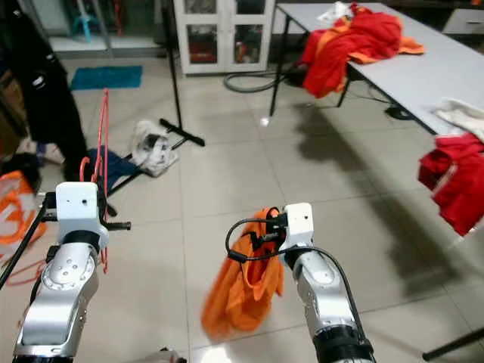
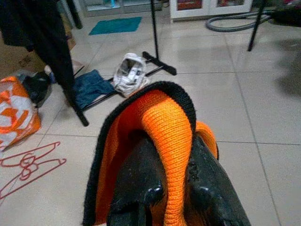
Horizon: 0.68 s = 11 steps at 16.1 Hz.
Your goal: Hang hanger
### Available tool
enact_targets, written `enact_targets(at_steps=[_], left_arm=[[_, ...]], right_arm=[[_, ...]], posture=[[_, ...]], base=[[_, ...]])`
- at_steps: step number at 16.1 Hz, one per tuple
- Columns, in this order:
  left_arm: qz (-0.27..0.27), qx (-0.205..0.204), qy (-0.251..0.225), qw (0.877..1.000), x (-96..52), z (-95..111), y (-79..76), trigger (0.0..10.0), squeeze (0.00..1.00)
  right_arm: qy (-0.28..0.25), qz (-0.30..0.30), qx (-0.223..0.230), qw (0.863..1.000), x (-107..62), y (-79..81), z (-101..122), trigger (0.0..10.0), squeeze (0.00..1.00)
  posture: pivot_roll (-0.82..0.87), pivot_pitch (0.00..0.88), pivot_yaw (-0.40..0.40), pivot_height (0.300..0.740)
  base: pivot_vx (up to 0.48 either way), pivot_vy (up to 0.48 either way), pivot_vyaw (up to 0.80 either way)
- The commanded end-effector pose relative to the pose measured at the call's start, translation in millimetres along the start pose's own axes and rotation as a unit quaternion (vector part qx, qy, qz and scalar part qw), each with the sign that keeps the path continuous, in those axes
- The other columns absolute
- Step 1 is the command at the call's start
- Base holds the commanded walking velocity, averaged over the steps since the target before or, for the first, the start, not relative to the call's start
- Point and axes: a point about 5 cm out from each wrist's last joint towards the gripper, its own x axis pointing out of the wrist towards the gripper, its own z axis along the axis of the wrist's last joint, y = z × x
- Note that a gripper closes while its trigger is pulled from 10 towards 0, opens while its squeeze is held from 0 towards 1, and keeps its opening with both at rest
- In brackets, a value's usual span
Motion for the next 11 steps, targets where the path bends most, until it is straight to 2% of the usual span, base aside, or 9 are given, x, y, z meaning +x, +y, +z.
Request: enact_targets(at_steps=[1,5,11], left_arm=[[-0.015,0.005,-0.007,1.0,-0.9,1.0,-6.0,10.0,0.0],[-0.015,0.005,-0.005,1.0,-5.1,-0.6,-6.8,10.0,0.0],[-0.015,0.005,-0.005,1.0,-5.1,-0.6,-6.8,10.0,0.0]], right_arm=[[-0.034,0.003,-0.011,0.999,2.6,-2.0,15.7,0.0,0.0],[-0.033,0.026,-0.019,0.999,-0.3,0.9,15.0,0.0,0.04],[-0.033,0.026,-0.019,0.999,-0.3,0.9,15.0,0.0,0.04]], posture=[[0.05,0.0,-0.019,0.74],[0.06,0.0,-0.032,0.74],[0.06,0.0,-0.032,0.74]], base=[[0.0,0.0,0.59],[0.0,0.0,0.56],[0.0,0.0,0.52]])
